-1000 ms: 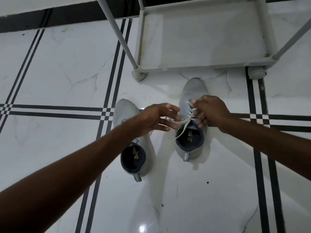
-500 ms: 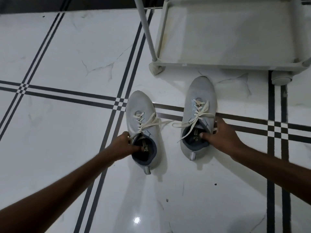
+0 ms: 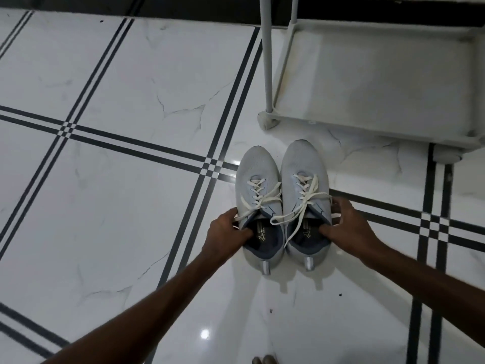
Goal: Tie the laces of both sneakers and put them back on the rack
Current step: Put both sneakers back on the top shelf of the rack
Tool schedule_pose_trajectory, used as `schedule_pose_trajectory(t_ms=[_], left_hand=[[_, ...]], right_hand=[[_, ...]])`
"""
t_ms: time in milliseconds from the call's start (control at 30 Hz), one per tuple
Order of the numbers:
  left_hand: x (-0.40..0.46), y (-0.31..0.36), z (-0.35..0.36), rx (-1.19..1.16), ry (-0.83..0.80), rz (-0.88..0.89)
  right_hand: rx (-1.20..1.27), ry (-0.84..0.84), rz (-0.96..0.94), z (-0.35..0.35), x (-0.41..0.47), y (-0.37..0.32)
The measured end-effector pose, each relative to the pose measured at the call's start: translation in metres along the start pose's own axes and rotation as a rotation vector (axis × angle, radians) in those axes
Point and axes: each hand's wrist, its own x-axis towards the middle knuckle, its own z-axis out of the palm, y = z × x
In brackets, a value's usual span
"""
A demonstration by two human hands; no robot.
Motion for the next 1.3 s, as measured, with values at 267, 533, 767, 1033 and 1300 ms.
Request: schedule_pose_trajectory(t_ms=[267, 533, 767, 1033, 1300], left_hand=[[-0.12, 0.106, -0.112, -0.063, -0.019, 0.087], [-0.225, 0.263, -0.249, -0.096, 0.028, 0.21], [-0.271, 0.41, -0.333, -0.115, 0.048, 0.352], [-0.256, 0.547, -0.356, -0.156, 0.033, 0.438], [-0.139, 0.622, -0.297, -0.238, -0.016, 0.39]], right_hand=[[0.015, 0.024, -0.021, -0.088, -0.126, -0.12], [0.076, 0.163, -0.044, -0.204, -0.251, -0.272], [0.15, 0.297, -0.089, -0.314, -0.315, -0.384], [0.326, 0.349, -0.095, -0.416, -0.296, -0.434], [0.407, 0.33, -0.061, -0.48, -0.158, -0.416]])
